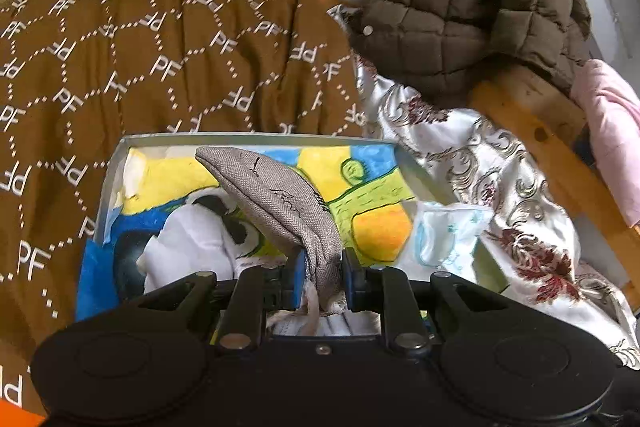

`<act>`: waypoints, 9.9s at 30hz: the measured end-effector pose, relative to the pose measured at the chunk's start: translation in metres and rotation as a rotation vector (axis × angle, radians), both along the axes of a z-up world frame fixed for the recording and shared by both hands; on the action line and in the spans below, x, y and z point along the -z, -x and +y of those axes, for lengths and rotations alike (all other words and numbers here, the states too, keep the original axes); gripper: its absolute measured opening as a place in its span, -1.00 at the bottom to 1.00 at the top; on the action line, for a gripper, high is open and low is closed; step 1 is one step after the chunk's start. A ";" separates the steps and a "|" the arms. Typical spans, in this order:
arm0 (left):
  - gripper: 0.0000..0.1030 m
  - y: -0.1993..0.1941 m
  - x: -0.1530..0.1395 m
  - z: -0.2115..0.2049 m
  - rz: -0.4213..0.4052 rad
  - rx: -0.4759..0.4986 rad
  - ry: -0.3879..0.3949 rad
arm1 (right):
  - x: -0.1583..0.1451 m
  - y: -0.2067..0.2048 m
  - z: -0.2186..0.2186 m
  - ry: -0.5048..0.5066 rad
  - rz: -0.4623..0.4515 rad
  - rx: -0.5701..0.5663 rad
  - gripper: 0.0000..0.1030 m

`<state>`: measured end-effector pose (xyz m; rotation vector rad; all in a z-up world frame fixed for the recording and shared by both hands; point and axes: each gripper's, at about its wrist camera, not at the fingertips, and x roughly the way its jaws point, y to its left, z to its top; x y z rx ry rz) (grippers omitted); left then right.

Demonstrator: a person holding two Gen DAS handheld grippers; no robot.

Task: Organize soft objects
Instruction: 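Open the left tool to drop the bag into the tray while the right tool drops the printed cloth, then move both tools back from the tray to the pile of soft items, then lower the left tool onto the white cloth and close its fingers, then grasp the white socks with the right tool while the left tool holds the white cloth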

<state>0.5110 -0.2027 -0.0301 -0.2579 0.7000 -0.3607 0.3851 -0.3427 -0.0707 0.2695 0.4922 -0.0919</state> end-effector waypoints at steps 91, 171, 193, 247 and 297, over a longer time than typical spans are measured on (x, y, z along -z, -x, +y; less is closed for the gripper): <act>0.99 0.430 -0.087 0.192 -0.478 -0.028 -0.046 | -0.127 0.372 0.176 0.341 -0.578 0.202 0.99; 0.98 0.285 0.008 0.219 -0.202 0.108 -0.046 | -0.040 0.248 0.222 0.480 -0.062 -0.197 0.99; 0.87 0.251 0.021 0.194 -0.182 0.241 -0.131 | -0.023 0.226 0.222 0.497 -0.026 -0.232 0.99; -0.99 0.229 0.037 0.217 0.047 0.062 -0.161 | -0.001 0.186 0.233 0.462 0.062 -0.339 0.45; -0.97 0.246 0.033 0.215 0.080 0.095 -0.115 | 0.016 0.146 0.207 0.186 0.171 -0.294 -0.97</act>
